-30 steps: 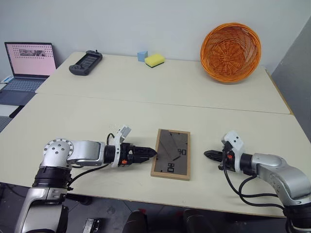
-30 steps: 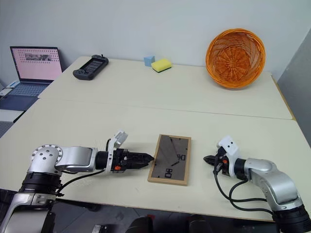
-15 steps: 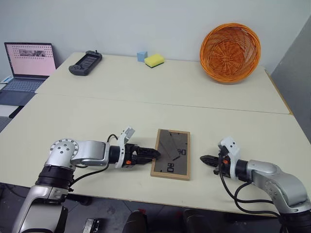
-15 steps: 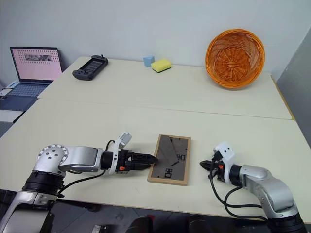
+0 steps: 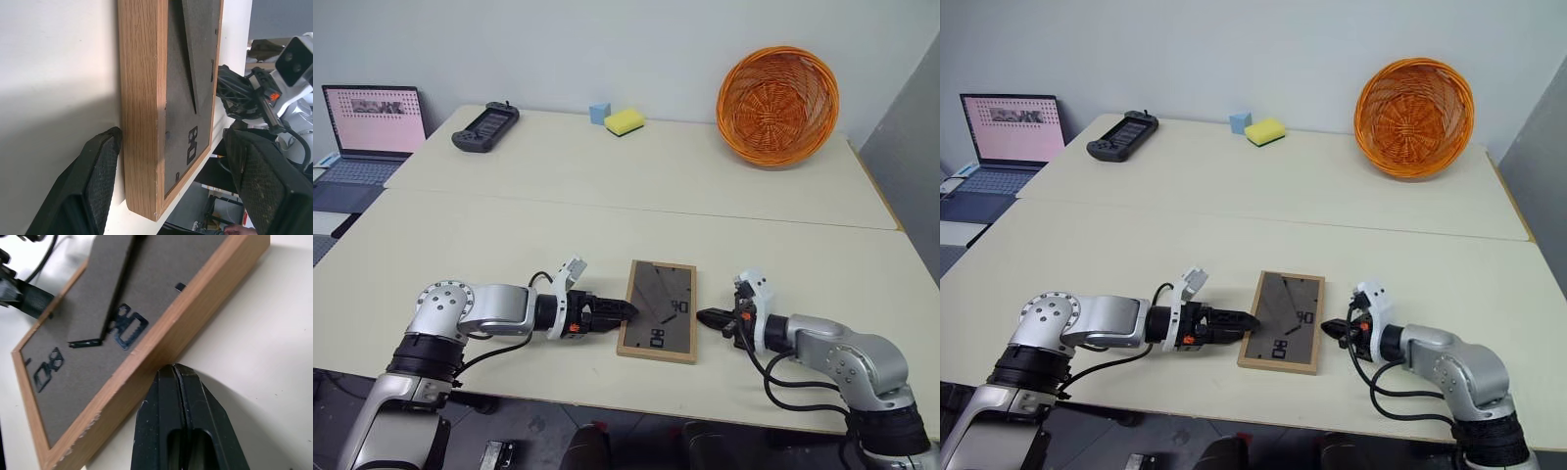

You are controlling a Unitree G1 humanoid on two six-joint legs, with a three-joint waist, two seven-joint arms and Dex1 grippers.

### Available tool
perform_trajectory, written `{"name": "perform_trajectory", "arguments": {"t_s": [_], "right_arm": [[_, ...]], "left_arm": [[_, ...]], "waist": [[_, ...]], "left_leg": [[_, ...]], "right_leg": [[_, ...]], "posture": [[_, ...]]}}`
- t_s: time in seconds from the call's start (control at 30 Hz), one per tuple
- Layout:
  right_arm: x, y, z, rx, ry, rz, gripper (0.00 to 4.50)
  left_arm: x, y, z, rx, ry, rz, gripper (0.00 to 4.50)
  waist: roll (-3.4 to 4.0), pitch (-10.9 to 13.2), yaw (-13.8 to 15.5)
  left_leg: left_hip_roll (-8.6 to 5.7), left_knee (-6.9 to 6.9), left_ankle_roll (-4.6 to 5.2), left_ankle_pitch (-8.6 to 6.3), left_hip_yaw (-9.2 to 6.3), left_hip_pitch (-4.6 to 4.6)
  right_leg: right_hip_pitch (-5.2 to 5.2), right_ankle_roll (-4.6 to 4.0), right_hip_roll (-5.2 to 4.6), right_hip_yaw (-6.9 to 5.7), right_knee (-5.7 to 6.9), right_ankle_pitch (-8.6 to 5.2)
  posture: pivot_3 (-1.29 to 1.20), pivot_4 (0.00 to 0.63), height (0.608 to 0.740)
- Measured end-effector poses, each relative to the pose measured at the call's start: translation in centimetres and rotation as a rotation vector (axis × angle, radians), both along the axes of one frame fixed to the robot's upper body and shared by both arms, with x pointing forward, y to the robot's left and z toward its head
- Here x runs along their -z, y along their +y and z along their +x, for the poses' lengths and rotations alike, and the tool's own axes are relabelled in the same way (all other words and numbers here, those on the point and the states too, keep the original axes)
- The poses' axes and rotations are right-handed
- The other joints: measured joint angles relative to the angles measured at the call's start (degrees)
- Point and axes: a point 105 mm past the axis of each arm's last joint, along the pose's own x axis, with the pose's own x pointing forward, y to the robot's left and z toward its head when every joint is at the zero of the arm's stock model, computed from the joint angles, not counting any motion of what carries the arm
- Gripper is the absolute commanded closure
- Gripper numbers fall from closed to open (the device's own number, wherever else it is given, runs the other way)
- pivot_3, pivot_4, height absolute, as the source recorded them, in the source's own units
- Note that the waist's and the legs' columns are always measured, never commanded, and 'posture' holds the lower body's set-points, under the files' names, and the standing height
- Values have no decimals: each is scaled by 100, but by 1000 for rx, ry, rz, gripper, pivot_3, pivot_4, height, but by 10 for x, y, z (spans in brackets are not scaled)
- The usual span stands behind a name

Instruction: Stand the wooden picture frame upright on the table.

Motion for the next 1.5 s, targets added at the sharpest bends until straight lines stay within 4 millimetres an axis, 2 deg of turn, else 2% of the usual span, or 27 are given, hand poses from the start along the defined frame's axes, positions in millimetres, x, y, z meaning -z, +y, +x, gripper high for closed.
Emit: {"name": "perform_trajectory", "arguments": {"t_s": [0.3,0.47,0.63,0.77,0.93,1.03,1.2,1.33,1.5], "right_arm": [[-4,12,17,22,-17,34,4500],[-4,16,19,13,-24,30,4500],[1,0,15,-2,-43,-18,4500],[1,-19,12,19,-46,-34,4500],[1,-21,10,21,-44,-33,4500],[0,-20,11,27,-39,-25,4500],[-2,-17,11,33,-22,-25,4500],[-10,2,6,2,13,49,4500],[-12,5,9,14,11,45,4500]], "left_arm": [[0,1,1,-5,-1,4,966],[0,1,1,-7,-1,3,966],[0,2,1,-16,-3,3,966],[2,14,-3,-38,11,3,966],[3,11,-3,-45,6,-8,966],[4,3,-3,-37,1,-21,966],[4,2,-3,-39,0,-21,966],[5,-2,-3,-34,3,-34,966],[5,-4,-4,-29,0,-32,966]], "waist": [[0,0,-11],[0,0,-3],[0,0,17],[0,0,14],[0,0,23],[0,0,24],[0,0,20],[1,0,27],[1,0,55]], "left_leg": [[1,-2,0,0,0,0],[1,-3,0,0,0,-2],[0,-4,0,0,0,-3],[1,-7,0,0,1,-2],[0,-7,0,0,0,-2],[1,-7,0,0,0,-2],[1,-8,0,0,-1,-2],[0,-9,0,0,-1,-4],[0,-11,0,0,-2,-10]], "right_leg": [[-3,0,1,0,0,0],[-3,0,0,-1,-3,0],[2,0,-1,-2,-13,0],[3,1,-1,-1,-15,-1],[7,1,-2,-2,-22,0],[6,0,-1,-2,-24,0],[6,0,-1,-2,-24,0],[5,0,-2,-2,-24,0],[3,0,-3,-4,-33,0]], "posture": [[0,150,740],[0,150,740],[0,150,740],[0,150,740],[0,150,740],[0,150,740],[0,150,740],[0,150,740],[0,150,740]]}}
